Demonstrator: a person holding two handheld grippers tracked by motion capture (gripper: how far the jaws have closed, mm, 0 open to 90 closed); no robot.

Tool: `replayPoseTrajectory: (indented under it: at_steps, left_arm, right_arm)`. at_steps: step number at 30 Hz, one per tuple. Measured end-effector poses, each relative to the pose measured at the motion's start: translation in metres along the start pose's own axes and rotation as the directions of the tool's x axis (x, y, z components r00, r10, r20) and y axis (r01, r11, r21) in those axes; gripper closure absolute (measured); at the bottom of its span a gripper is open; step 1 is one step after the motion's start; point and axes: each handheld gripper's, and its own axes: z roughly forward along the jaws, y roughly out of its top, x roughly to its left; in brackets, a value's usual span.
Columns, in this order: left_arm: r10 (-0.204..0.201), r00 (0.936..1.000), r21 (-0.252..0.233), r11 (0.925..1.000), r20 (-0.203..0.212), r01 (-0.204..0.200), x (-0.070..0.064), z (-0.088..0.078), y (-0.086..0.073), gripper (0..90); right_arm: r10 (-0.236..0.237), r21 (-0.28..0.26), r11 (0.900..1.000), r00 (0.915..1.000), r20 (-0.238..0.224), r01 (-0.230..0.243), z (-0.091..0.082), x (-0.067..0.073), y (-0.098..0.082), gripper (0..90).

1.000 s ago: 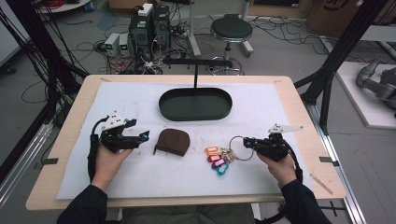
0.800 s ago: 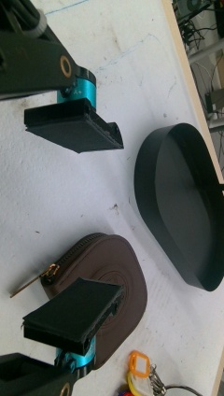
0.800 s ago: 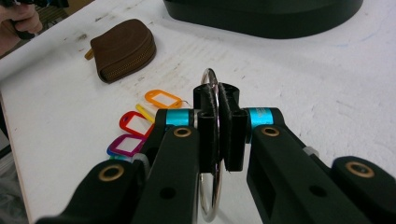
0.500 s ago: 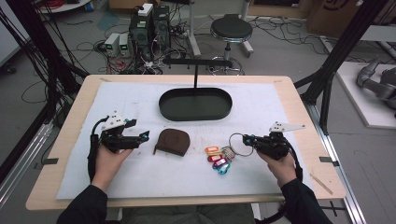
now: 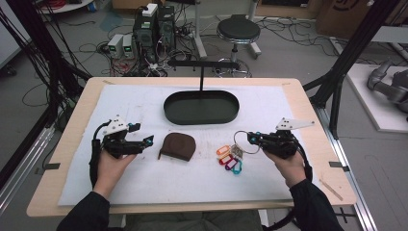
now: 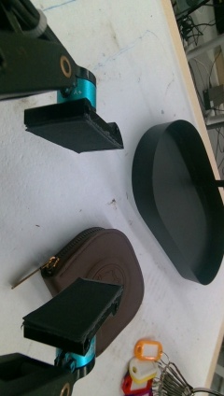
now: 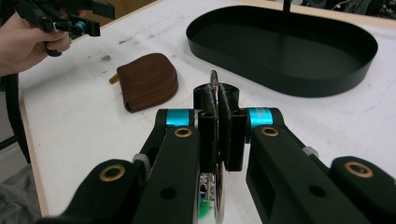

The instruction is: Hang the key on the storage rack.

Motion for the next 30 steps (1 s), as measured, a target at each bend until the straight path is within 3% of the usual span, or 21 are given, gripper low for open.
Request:
replayPoseTrajectory:
  at_steps: [7,13,18,30]
  left_arm:
    - [0.004,1.0000,0.002,1.0000,0.004,-0.004,-0.002,-0.003,0.000,25.9]
    - [0.025,0.9996,-0.021,0.9994,-0.011,-0.026,-0.016,-0.013,0.003,25.9]
    - [0.032,0.9995,-0.036,0.9988,0.000,-0.032,-0.022,-0.019,0.000,25.9]
    - [0.024,0.9997,-0.050,0.9984,-0.006,-0.024,-0.019,-0.028,-0.009,25.9]
  right_arm:
    - [-0.038,-0.011,0.999,0.9990,-0.024,0.038,-0.002,0.001,0.017,87.4]
    - [-0.082,-0.028,0.996,0.9957,-0.044,0.081,-0.003,0.001,0.038,87.5]
    - [-0.109,-0.032,0.994,0.9930,-0.045,0.108,-0.001,-0.001,0.052,87.6]
    - [-0.137,-0.057,0.989,0.9889,-0.059,0.133,0.005,-0.008,0.070,87.5]
